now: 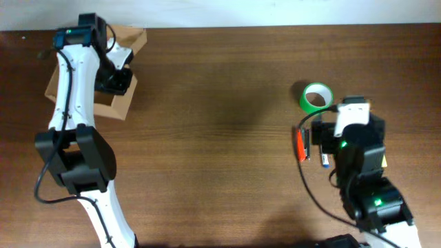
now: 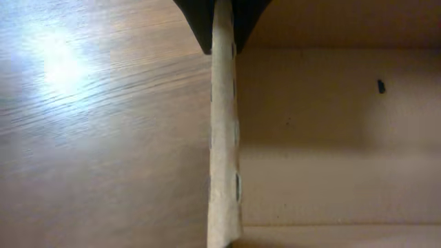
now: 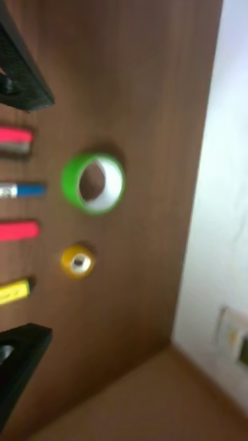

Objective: Pack container
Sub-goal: 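Push the cardboard box rightward toward the table center with the left gripper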

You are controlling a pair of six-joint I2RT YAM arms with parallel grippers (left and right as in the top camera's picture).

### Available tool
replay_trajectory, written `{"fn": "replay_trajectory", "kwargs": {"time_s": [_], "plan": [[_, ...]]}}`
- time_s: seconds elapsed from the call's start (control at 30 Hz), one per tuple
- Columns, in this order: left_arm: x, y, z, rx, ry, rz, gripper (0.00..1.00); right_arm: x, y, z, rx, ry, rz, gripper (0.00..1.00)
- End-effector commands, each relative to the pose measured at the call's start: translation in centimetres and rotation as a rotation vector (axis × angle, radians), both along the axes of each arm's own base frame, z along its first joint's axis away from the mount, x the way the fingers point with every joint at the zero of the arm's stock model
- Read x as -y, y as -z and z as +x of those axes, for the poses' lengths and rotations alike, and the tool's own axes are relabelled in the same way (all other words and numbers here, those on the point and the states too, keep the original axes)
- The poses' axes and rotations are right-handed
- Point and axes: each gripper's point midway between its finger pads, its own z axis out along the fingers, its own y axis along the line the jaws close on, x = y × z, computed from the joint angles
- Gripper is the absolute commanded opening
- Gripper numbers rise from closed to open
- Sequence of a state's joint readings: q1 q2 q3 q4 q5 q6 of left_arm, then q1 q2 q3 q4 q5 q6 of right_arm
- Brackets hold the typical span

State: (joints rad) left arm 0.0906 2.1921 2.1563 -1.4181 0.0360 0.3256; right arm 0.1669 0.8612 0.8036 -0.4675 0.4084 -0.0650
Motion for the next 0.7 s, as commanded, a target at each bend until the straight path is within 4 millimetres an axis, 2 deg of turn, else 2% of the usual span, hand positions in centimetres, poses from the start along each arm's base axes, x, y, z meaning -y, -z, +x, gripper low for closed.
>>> {"fn": "replay_trajectory", "kwargs": {"time_s": [0.0,0.1,0.17,0.2,0.27,0.37,0.5,0.6,0.67], "plan": [[1.1,-0.9,0.6,0.025,0.008,0.006,0.02,2.6,-1.5,1.1,-0.012,0.05,0.046,0.99],[3.7,-0.9,0.6,0.024,0.055,0.004,0.02,7.3,-2.0,2.0,-0.064,0.162,0.103,0.99],[6.1,-1.0,0.9,0.038,0.086,0.001,0.02,10.0,-2.4,2.5,-0.081,0.217,0.137,0.99],[8.0,-1.1,1.3,0.061,0.092,-0.006,0.02,11.6,-2.1,2.3,-0.097,0.264,0.143,0.99],[10.4,-1.2,1.4,0.077,0.093,-0.017,0.02,12.9,-1.5,2.1,-0.112,0.302,0.148,0.99],[14.0,-1.6,1.5,0.103,0.084,-0.038,0.02,14.2,-1.2,1.6,-0.117,0.34,0.151,0.99],[18.9,-3.4,2.0,0.178,0.002,-0.096,0.02,15.2,-1.2,1.1,-0.116,0.373,0.154,0.99],[21.3,-4.2,1.9,0.222,-0.077,-0.092,0.02,15.4,-1.2,1.1,-0.115,0.376,0.153,0.99],[23.0,-4.2,1.0,0.222,-0.097,-0.078,0.02,15.4,-1.2,1.1,-0.115,0.376,0.153,0.99]]}}
